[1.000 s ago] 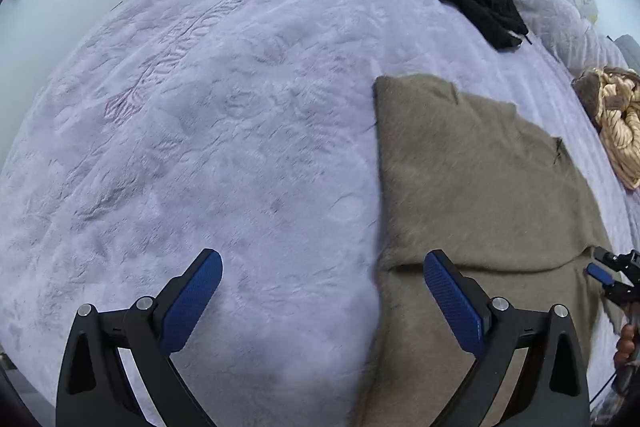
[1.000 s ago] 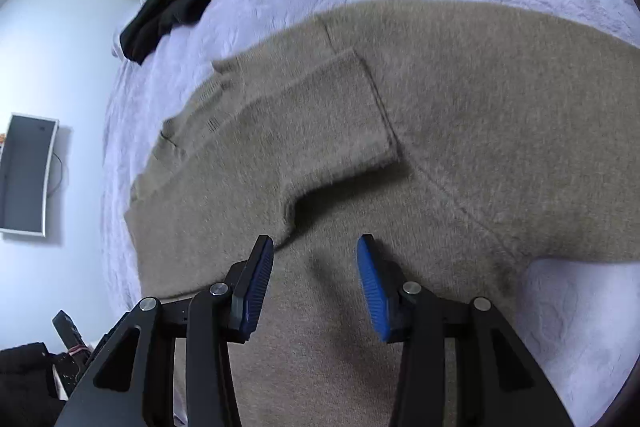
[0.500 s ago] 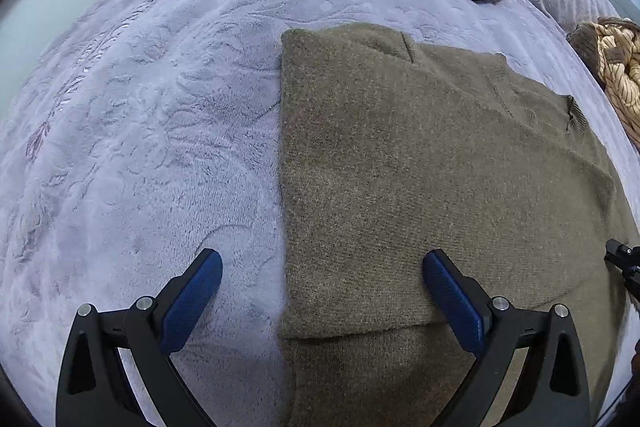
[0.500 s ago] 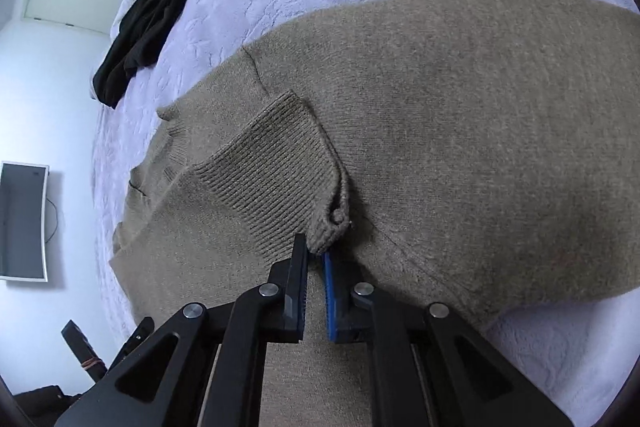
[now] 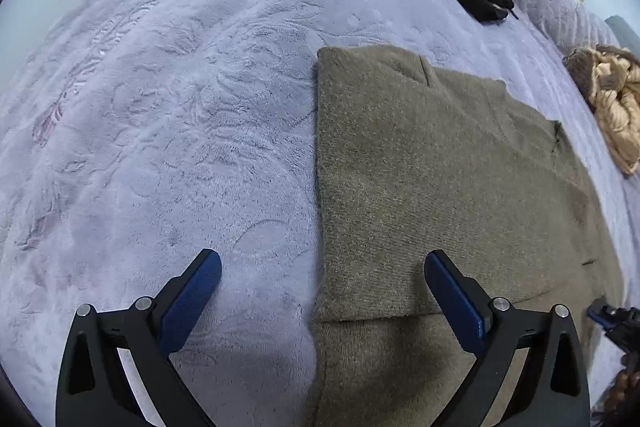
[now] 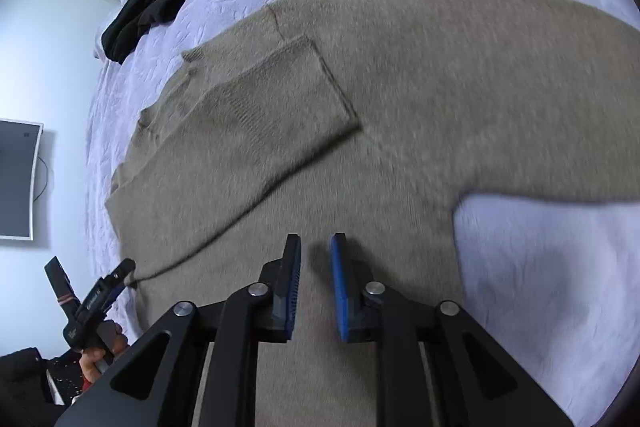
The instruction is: Fold small clothes
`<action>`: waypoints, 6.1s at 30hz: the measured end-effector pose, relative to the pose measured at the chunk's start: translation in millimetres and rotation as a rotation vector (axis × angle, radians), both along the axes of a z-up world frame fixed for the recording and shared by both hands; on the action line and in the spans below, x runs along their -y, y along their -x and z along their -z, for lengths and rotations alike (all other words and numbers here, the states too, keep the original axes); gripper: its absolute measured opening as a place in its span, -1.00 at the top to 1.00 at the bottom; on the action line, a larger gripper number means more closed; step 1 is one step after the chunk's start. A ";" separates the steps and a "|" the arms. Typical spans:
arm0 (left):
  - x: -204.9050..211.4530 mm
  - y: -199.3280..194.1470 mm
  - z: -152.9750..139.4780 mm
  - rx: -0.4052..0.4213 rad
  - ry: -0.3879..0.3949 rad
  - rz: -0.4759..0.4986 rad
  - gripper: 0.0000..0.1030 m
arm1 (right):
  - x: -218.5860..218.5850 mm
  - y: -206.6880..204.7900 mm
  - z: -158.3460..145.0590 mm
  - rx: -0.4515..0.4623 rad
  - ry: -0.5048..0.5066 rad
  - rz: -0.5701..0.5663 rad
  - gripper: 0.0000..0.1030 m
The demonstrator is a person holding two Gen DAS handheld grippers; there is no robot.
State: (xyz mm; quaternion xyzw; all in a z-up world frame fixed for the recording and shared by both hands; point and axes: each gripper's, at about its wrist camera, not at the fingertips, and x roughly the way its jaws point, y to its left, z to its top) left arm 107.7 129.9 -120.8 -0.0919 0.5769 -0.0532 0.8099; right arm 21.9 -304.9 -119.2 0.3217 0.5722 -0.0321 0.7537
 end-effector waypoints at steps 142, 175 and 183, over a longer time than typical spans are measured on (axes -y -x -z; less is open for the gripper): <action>118.8 17.1 -7.5 0.067 -0.029 0.158 -0.69 | -32.2 -133.7 22.4 0.115 -0.337 0.130 0.87; 67.4 -2.0 -16.2 -0.005 0.170 0.106 -0.69 | -13.5 -74.8 -28.1 0.082 0.206 -0.106 -0.13; 83.7 -12.8 3.8 -0.066 0.195 0.155 -0.07 | 77.4 -54.0 19.4 0.022 -0.012 0.113 -0.12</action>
